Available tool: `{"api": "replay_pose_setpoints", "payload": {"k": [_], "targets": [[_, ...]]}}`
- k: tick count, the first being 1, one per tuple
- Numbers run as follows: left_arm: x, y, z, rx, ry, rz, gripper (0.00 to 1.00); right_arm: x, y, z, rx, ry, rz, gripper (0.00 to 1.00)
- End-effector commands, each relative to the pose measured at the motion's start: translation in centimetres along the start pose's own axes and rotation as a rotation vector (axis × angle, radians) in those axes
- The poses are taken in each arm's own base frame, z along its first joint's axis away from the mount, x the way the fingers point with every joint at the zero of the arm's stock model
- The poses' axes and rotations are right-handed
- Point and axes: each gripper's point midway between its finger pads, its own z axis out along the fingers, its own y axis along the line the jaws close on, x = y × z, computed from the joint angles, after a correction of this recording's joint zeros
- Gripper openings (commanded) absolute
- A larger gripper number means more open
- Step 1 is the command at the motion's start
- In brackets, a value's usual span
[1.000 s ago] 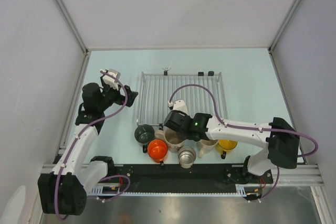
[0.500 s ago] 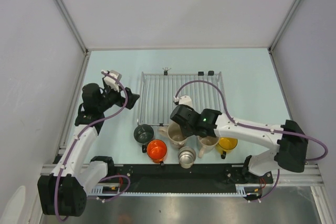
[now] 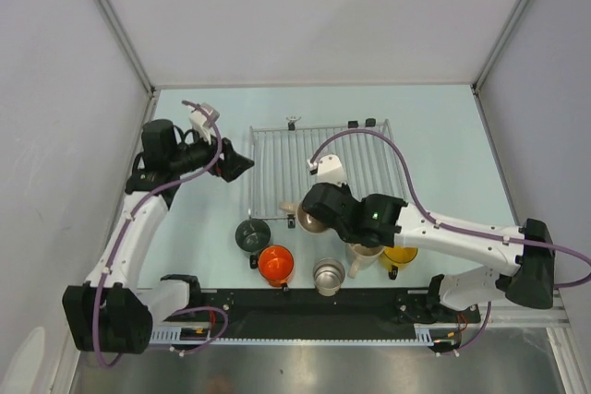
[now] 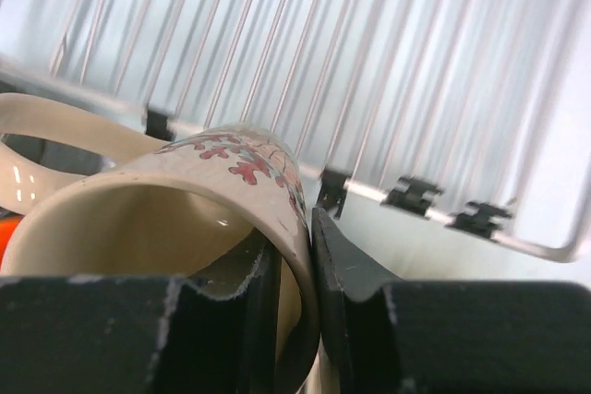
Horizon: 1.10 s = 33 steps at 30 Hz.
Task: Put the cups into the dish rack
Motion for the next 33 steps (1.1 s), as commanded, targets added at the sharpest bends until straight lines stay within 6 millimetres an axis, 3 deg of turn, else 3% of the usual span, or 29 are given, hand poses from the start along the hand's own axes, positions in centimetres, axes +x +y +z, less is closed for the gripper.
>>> {"api": "replay_pose_setpoints", "payload": {"k": [1, 2, 6, 9, 11, 12, 13, 14, 15, 16, 17, 18, 19, 20, 21, 25, 29, 33], "targets": [[-1.3, -3.2, -0.2, 0.21, 0.08, -0.081, 1.0, -8.9, -3.1, -2.2, 0.253, -0.383, 0.045, 0.0], [-2.2, -3.3, -0.1, 0.226, 0.079, -0.086, 1.0, -9.3, -3.0, -2.1, 0.266, -0.397, 0.038, 0.0], [-1.8, -3.4, 0.7, 0.296, 0.129, -0.187, 1.0, -13.3, -2.5, -3.1, 0.282, -0.476, 0.049, 0.0], [-1.9, -3.9, 0.7, 0.332, 0.141, -0.225, 1.0, -15.3, -2.4, -3.3, 0.294, -0.528, 0.042, 0.0], [-2.0, -4.5, 0.7, 0.382, 0.144, -0.259, 1.0, -15.3, -2.7, -2.7, 0.344, -0.552, 0.006, 0.0], [-2.0, -4.9, 0.7, 0.409, 0.148, -0.284, 1.0, -16.7, -2.6, -3.4, 0.358, -0.62, 0.012, 0.0], [-1.8, -5.2, 0.7, 0.439, 0.162, -0.33, 1.0, -14.8, -2.6, -2.5, 0.414, -0.613, -0.071, 0.0], [-1.9, -5.4, 0.7, 0.457, 0.168, -0.358, 1.0, -14.4, -2.1, -2.0, 0.438, -0.634, -0.116, 0.0], [-2.0, -5.7, 0.6, 0.479, 0.17, -0.373, 1.0, -15.7, -1.8, -3.1, 0.418, -0.75, 0.008, 0.0], [-2.0, -5.7, 0.7, 0.484, 0.175, -0.386, 1.0, -15.2, -2.0, -3.1, 0.484, -0.742, -0.147, 0.0], [-2.1, -5.6, 0.8, 0.484, 0.179, -0.399, 1.0, -13.6, -0.8, -1.5, 0.499, -0.734, -0.221, 0.0], [-2.2, -5.8, 0.7, 0.496, 0.182, -0.41, 1.0, -14.1, -0.7, -2.1, 0.506, -0.798, -0.155, 0.0], [-2.3, -6.0, 0.5, 0.509, 0.183, -0.418, 1.0, -13.8, -0.8, -2.1, 0.57, -0.785, -0.269, 0.0], [-2.4, -6.3, 0.3, 0.527, 0.183, -0.433, 1.0, -14.2, -0.9, -2.9, 0.586, -0.834, -0.21, 0.0], [-2.6, -6.7, 0.1, 0.54, 0.182, -0.435, 1.0, -13.1, 0.7, -0.5, 0.607, -0.798, -0.313, 0.0], [-2.8, -6.8, -0.2, 0.519, 0.174, -0.418, 1.0, -12.8, 2.5, 1.5, 0.595, -0.807, -0.363, 0.0], [-2.1, -6.1, -0.2, 0.5, 0.183, -0.422, 1.0, -13.4, 1.2, 0.9, 0.588, -0.83, -0.301, 0.0], [-2.7, -5.2, 0.0, 0.487, 0.173, -0.428, 1.0, -14.4, 0.0, -1.5, 0.558, -0.882, -0.242, 0.0]]}}
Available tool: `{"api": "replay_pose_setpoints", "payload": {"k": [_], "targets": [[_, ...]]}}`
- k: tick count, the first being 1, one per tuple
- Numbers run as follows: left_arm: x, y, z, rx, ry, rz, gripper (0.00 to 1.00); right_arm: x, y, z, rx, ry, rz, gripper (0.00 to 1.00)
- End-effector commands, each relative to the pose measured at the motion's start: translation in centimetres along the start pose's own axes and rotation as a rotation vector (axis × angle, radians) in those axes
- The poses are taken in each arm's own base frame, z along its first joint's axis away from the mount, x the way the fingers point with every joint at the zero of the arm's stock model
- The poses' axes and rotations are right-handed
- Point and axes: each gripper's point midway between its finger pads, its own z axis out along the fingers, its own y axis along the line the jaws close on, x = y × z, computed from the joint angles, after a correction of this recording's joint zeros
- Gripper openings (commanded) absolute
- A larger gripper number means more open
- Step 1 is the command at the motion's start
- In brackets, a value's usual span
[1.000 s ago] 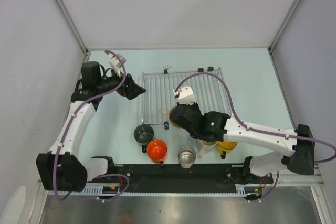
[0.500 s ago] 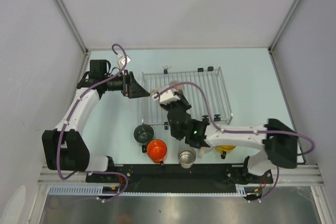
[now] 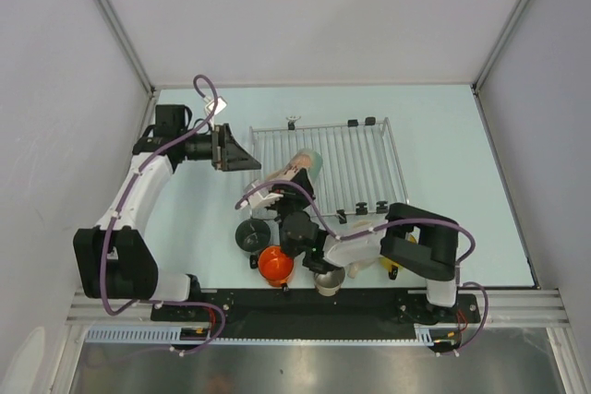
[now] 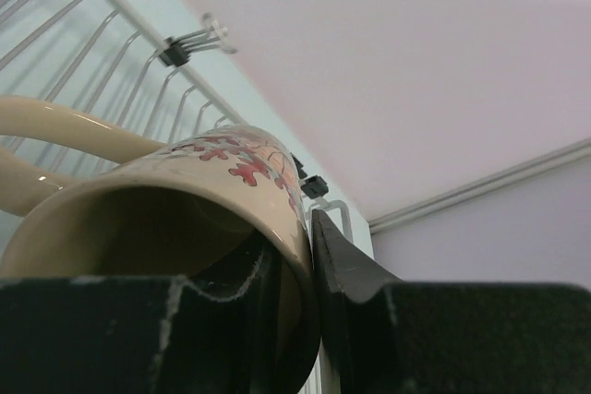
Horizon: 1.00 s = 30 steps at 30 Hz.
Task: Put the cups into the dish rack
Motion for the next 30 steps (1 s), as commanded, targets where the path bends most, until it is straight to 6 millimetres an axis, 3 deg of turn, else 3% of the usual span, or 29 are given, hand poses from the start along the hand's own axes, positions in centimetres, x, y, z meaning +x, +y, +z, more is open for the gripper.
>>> {"api": "replay_pose_setpoints", "payload": {"k": [1, 4, 6, 7, 8, 12, 18, 22, 24, 30], "targets": [[-2.1, -0.9, -0.7, 0.032, -0.029, 0.061, 1.0, -3.6, -11.7, -1.0, 0.215, -0.127, 0.562, 0.0], [-3.1, -0.4, -1.3, 0.042, -0.052, 0.042, 1.0, -4.0, -12.8, -2.0, 0.204, -0.16, 0.587, 0.0], [-3.4, -1.2, -1.3, 0.095, -0.05, 0.057, 1.0, -4.5, -13.9, -2.8, 0.197, -0.19, 0.606, 0.0], [-3.4, -1.3, -1.3, 0.118, -0.047, 0.058, 1.0, -5.0, -13.5, -3.9, 0.167, -0.221, 0.597, 0.0], [-3.5, -1.7, -1.3, 0.152, -0.044, 0.06, 1.0, -5.4, -14.3, -4.5, 0.16, -0.244, 0.615, 0.0], [-3.5, -4.2, -1.5, 0.309, -0.018, 0.078, 1.0, -6.6, -14.4, -6.4, 0.117, -0.305, 0.614, 0.0], [-1.0, -6.1, 0.6, 0.343, 0.057, 0.088, 1.0, -7.6, -14.9, -6.5, 0.118, -0.341, 0.62, 0.0], [1.0, -5.2, 1.4, 0.324, 0.079, 0.063, 1.0, -7.6, -16.2, -6.1, 0.144, -0.348, 0.624, 0.0], [1.3, -4.7, 1.5, 0.308, 0.08, 0.052, 1.0, -7.3, -17.5, -6.0, 0.162, -0.349, 0.656, 0.0], [1.5, -4.2, 1.7, 0.308, 0.087, 0.028, 1.0, -7.5, -18.4, -5.8, 0.179, -0.363, 0.661, 0.0]]}}
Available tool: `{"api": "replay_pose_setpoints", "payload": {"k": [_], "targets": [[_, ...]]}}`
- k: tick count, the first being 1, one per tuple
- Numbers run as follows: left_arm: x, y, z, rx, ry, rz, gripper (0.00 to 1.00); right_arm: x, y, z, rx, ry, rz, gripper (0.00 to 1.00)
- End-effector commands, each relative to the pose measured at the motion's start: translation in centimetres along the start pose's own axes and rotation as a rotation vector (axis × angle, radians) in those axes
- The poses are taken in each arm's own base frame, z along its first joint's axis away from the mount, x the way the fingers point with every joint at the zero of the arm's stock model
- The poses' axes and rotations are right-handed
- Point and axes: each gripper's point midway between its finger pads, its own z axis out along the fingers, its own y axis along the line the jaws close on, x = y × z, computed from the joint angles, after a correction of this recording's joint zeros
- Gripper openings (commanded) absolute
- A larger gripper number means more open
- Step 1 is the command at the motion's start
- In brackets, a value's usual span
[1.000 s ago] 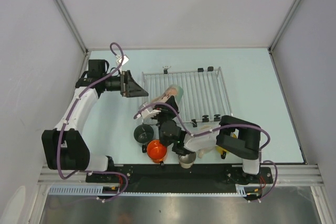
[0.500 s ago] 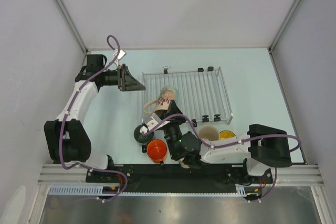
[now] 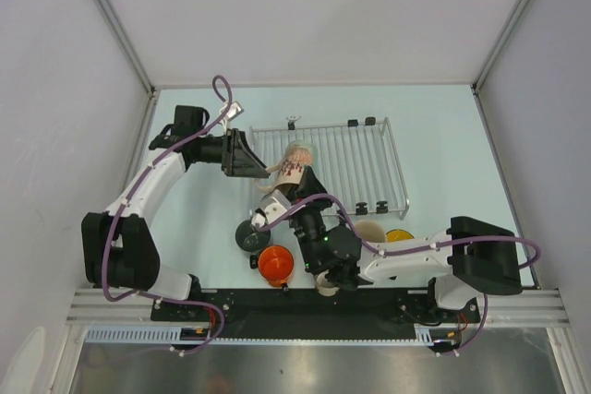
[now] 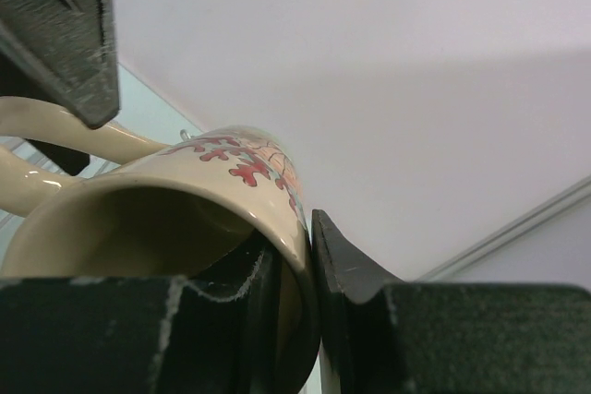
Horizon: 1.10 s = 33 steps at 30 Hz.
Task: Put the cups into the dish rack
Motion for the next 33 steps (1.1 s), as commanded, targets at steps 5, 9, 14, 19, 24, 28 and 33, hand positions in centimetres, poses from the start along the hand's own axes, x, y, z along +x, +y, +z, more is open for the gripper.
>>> {"api": "replay_pose_setpoints", "payload": {"k": [5, 9, 14, 19, 24, 28, 33], "targets": [[-0.1, -2.3, 0.2, 0.085, 0.013, 0.072, 1.0, -4.1, -7.7, 0.5, 0.209, -0.154, 0.412, 0.0], [0.7, -4.4, 1.1, 0.128, 0.048, 0.109, 1.0, -4.0, -7.2, 1.2, 0.214, -0.153, 0.408, 0.0], [1.4, -6.8, 0.9, 0.157, 0.053, 0.158, 1.0, -3.9, -7.8, 1.9, 0.236, -0.16, 0.425, 0.0], [1.7, -8.0, 0.9, 0.197, 0.063, 0.174, 0.84, -4.1, -7.7, 2.5, 0.242, -0.178, 0.423, 0.0], [2.0, -8.8, 1.0, 0.227, 0.077, 0.169, 0.41, -4.2, -7.5, 3.0, 0.247, -0.185, 0.425, 0.0], [2.1, -9.2, 1.2, 0.227, 0.08, 0.197, 0.4, -4.0, -6.4, 3.0, 0.23, -0.18, 0.425, 0.0], [1.5, -9.4, 1.5, 0.245, 0.092, 0.201, 0.01, -3.6, -4.3, 3.2, 0.207, -0.164, 0.4, 0.0]]}}
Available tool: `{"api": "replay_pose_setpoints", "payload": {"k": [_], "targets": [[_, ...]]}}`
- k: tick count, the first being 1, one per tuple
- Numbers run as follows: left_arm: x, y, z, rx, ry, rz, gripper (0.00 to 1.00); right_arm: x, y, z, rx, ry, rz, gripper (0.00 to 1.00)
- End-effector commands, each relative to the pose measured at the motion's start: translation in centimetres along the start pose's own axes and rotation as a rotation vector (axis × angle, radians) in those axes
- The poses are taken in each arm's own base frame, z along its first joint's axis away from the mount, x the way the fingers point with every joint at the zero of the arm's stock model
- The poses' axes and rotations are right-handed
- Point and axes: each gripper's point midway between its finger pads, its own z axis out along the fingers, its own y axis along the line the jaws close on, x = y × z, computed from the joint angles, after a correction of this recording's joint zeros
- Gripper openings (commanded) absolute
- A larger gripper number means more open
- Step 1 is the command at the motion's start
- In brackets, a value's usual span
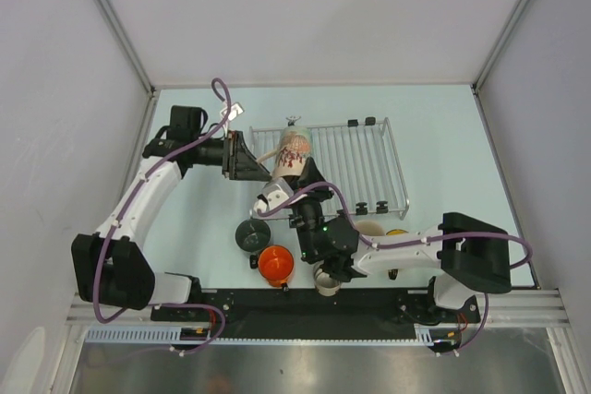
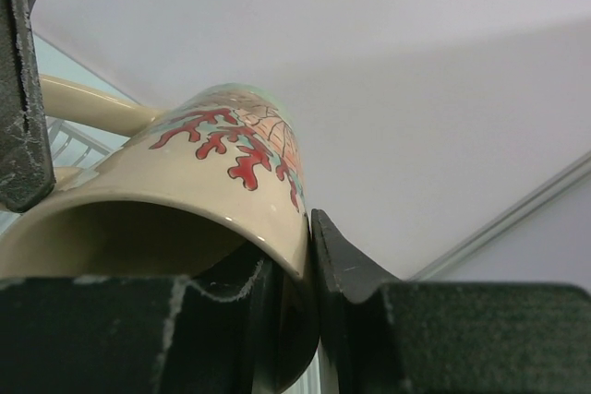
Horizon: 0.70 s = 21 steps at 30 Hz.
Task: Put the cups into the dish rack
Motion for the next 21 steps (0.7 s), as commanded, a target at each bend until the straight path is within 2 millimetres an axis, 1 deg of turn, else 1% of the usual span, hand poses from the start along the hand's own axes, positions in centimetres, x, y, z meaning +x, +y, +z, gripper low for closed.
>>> {"api": "replay_pose_setpoints", "payload": {"k": [1, 3, 7, 8, 9, 10, 11, 12, 13, 14, 15, 16, 17, 18, 20, 21], "targets": [[0.4, -7.1, 0.4, 0.321, 0.062, 0.152, 0.0, -4.3, -2.6, 1.2, 0.125, -0.167, 0.346, 0.0], [0.2, -7.1, 0.4, 0.329, 0.063, 0.152, 0.01, -4.0, -2.2, 1.2, 0.122, -0.158, 0.351, 0.0], [-0.1, -6.9, 0.5, 0.358, 0.065, 0.144, 0.01, -2.9, -0.7, 1.0, 0.1, -0.141, 0.338, 0.0], [-0.1, -7.2, 0.4, 0.382, 0.07, 0.138, 0.25, -2.8, -0.5, 1.0, 0.095, -0.143, 0.34, 0.0], [-0.1, -7.1, 0.5, 0.388, 0.073, 0.126, 0.57, -2.7, -0.2, 0.9, 0.089, -0.145, 0.347, 0.0], [-0.4, -7.1, 0.6, 0.391, 0.072, 0.124, 0.75, -2.7, 0.3, 1.1, 0.084, -0.148, 0.341, 0.0], [-0.4, -7.0, 0.6, 0.394, 0.069, 0.12, 0.79, -2.7, 0.7, 1.1, 0.08, -0.151, 0.331, 0.0], [-0.6, -7.0, 0.7, 0.4, 0.064, 0.118, 0.8, -2.7, 1.1, 1.2, 0.076, -0.152, 0.31, 0.0], [-0.5, -7.1, 0.7, 0.405, 0.052, 0.113, 0.74, -2.6, 1.4, 1.4, 0.076, -0.151, 0.301, 0.0], [-1.0, -7.0, 0.8, 0.412, 0.045, 0.104, 0.62, -2.6, 2.5, 1.6, 0.064, -0.156, 0.28, 0.0], [-1.3, -7.0, 0.8, 0.416, 0.038, 0.092, 0.44, -2.5, 2.9, 1.7, 0.06, -0.158, 0.268, 0.0], [-1.7, -7.5, 0.7, 0.409, 0.02, 0.102, 0.15, -2.6, 3.3, 1.8, 0.056, -0.164, 0.262, 0.0], [-2.1, -6.5, 1.1, 0.404, 0.013, 0.071, 0.03, -2.4, 4.1, 1.9, 0.05, -0.163, 0.248, 0.0], [-2.4, -6.2, 1.2, 0.402, -0.001, 0.089, 0.0, -2.4, 4.3, 2.0, 0.05, -0.162, 0.244, 0.0], [-2.9, -5.7, 1.1, 0.392, -0.008, 0.041, 0.01, -2.5, 4.6, 2.0, 0.043, -0.17, 0.238, 0.0], [-3.1, -5.1, 1.1, 0.388, -0.012, 0.033, 0.01, -2.4, 4.8, 2.0, 0.041, -0.171, 0.232, 0.0]]}}
